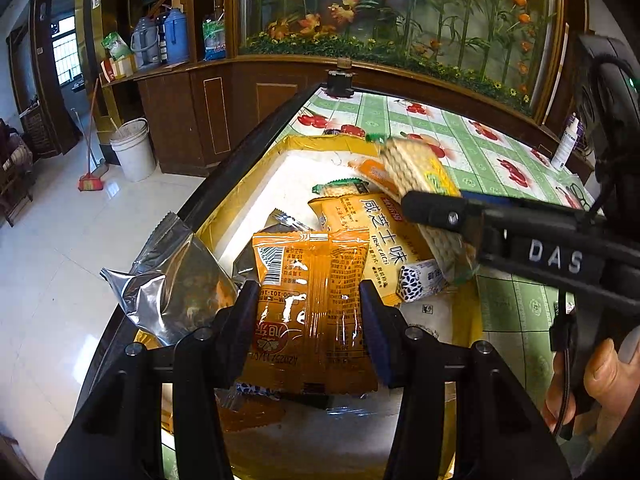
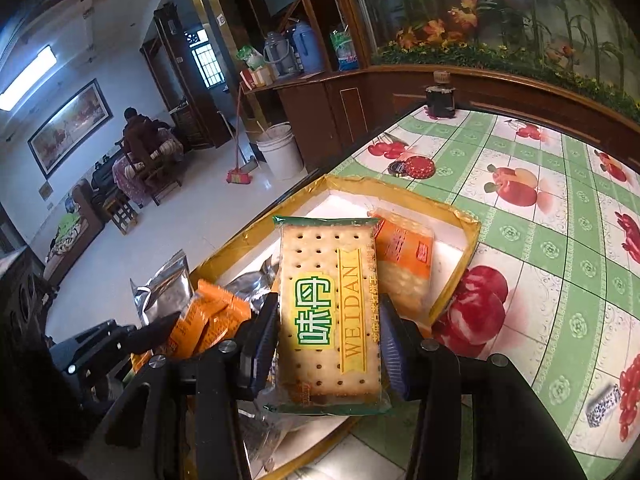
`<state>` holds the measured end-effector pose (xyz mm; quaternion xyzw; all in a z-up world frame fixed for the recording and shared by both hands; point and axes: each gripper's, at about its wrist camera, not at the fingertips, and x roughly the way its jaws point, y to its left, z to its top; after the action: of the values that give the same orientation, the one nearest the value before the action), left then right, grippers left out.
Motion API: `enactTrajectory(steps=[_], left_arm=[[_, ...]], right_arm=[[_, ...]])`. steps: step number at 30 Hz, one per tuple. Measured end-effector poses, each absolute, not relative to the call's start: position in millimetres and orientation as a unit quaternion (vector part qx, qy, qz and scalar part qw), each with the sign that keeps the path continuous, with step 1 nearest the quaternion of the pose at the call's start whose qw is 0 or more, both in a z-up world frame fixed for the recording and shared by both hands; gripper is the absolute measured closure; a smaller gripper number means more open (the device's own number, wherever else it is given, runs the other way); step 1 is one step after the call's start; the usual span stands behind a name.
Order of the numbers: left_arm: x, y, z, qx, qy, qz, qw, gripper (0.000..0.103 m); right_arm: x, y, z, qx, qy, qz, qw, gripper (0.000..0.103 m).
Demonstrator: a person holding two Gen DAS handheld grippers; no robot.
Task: Organize snacks
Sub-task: 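Lower both packs into the box and open both grippers, then move both open grippers back toward the milk candies on the table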
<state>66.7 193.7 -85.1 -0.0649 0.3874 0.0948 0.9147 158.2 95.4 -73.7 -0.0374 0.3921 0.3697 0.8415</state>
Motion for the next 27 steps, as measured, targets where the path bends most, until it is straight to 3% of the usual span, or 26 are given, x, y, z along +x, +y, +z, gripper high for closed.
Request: enactTrajectory(steps=[5,8,9,10,27], left_arm=[[67,194,-85,-0.067,0.392,0.098,0.912,0.052],[64,195,-81,-0.071,0.387,0.108,0.913,0.031],[63,195,-80,-0.069,0.383,0.116,0.914,0.022],[60,195,-77,-0.065,0.377,0.126,0.915,0.021],[37,178,-51,-0.057,0.344,0.149,0.925,0.021]], right_arm=[[160,101,-74,-0.038,0.398,0.370,0.839,0.053],[160,98,-74,-0.026,0.399,0.371,0.838,0.043],[159,95,-72,-0.024,0.395,0.368,0.841,0.034],[157,92,-70,-0.022,0.391,0.366,0.844,0.028],[126,14,-42,0.026,0.363,0.348,0.864,0.026]])
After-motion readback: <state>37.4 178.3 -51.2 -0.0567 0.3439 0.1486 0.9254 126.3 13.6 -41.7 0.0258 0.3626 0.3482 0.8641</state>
